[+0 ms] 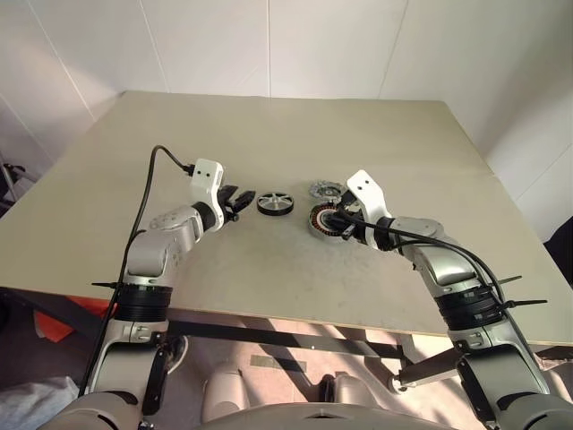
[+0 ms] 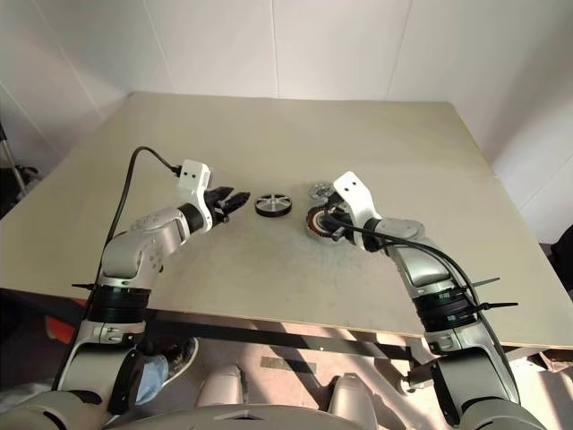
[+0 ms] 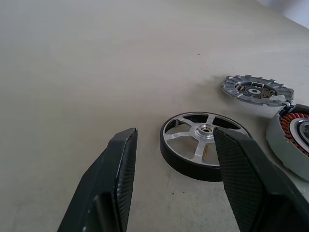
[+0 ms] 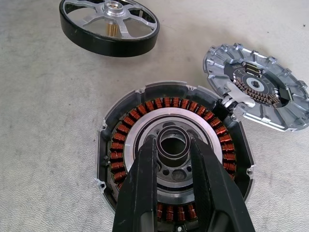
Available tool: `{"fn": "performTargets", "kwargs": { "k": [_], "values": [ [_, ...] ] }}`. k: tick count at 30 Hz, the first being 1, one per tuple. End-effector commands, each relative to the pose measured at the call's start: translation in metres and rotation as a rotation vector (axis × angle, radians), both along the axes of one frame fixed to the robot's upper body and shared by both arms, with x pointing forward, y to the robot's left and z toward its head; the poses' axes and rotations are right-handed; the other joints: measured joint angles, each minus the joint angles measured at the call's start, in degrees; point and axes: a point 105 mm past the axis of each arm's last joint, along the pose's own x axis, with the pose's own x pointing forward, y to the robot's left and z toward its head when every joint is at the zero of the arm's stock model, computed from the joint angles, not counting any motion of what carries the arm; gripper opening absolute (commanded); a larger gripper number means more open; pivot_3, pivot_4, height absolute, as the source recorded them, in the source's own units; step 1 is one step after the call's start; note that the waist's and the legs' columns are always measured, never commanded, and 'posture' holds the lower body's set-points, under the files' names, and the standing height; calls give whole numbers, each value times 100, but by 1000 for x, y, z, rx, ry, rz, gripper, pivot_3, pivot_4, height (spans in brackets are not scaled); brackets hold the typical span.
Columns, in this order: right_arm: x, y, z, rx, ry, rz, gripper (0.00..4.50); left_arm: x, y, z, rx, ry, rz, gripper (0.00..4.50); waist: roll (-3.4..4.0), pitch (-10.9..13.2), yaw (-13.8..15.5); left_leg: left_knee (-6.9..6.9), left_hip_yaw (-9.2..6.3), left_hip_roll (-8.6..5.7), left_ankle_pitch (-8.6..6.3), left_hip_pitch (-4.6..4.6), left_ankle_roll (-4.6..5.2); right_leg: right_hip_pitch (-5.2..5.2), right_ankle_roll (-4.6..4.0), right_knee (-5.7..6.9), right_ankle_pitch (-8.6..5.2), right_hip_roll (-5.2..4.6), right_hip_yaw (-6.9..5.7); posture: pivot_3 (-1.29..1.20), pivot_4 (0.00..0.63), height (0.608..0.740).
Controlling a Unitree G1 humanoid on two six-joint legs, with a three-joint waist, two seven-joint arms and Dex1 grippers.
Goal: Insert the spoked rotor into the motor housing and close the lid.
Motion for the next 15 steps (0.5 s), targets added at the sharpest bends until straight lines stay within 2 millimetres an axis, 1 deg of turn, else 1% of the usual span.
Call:
{"fn": "performTargets", "kwargs": {
  "k": [1,6,15],
  "values": [
    [4,2,10,-11,-40,10,675,0,1,15,1,-61,-1,2673,0,0,0,0,0,0,0,0,0,0,0,0,0,0,0,0,0,740],
    [5,-2,11,-27,-54,-2,675,0,2,15,4,-61,-2,2673,0,0,1,1,-1,0,0,0,0,0,0,0,0,0,0,0,0,740],
    [2,-3,14,-25,-62,5,675,2,-1,13,12,-58,-10,2673,0,0,7,2,-1,0,0,-1,0,1,0,1,0,0,-1,0,0,740]
  ]
}}
